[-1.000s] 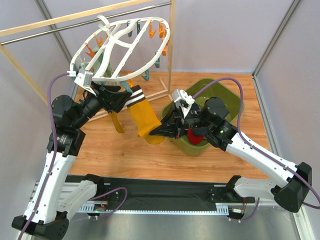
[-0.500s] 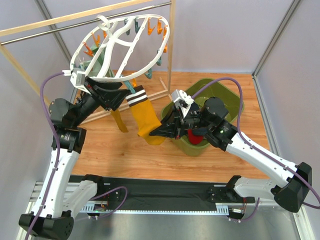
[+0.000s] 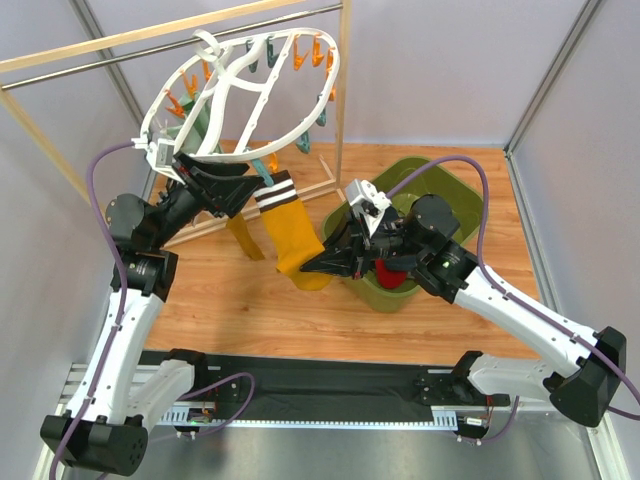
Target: Remove the socks clipped to the hanger
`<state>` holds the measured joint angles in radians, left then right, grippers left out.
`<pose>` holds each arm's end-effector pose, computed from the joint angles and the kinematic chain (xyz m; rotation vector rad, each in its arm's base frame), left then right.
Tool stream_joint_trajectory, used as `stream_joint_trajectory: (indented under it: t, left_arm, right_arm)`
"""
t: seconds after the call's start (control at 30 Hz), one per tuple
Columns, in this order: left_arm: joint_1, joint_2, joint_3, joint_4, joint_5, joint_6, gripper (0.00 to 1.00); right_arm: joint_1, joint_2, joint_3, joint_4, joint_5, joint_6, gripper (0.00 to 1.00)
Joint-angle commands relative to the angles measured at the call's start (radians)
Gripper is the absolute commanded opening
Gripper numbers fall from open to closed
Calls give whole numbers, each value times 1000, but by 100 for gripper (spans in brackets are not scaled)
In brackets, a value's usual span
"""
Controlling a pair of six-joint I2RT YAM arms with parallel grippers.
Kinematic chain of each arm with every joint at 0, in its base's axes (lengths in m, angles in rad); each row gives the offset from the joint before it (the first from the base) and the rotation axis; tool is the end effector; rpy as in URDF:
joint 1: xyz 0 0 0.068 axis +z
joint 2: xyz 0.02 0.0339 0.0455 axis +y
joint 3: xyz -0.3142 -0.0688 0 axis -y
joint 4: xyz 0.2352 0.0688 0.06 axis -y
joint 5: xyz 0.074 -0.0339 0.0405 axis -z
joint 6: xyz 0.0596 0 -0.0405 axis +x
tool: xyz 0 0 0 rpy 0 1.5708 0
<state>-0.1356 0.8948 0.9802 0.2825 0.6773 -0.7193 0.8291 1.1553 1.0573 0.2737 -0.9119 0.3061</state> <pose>0.1585 -0.0593 0.4818 0.2491 1.3512 -1.1302 0.1287 0.2102 0.4570 -1.1864 1.1733 1.5193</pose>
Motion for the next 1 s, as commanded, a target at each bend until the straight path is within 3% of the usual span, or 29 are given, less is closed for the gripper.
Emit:
stream_joint_trajectory:
  t: [0.0, 0.53, 0.73, 0.8, 0.97]
  left_arm:
    - [7, 12, -6, 121, 28, -32, 73]
    - [7, 81, -18, 296, 93, -130, 67]
    - [7, 72, -2, 233, 76, -98, 68]
    - [7, 67, -2, 216, 73, -91, 64]
    - [7, 46, -69, 294, 51, -147, 62]
  right_arm:
    - [4, -25, 1, -1, -13, -7, 0]
    - [5, -16, 6, 1, -22, -1, 0]
    - [5, -12, 9, 4, -30, 1, 0]
    - [8, -14, 9, 5, -31, 2, 0]
    - [21, -11, 15, 7, -36, 5, 0]
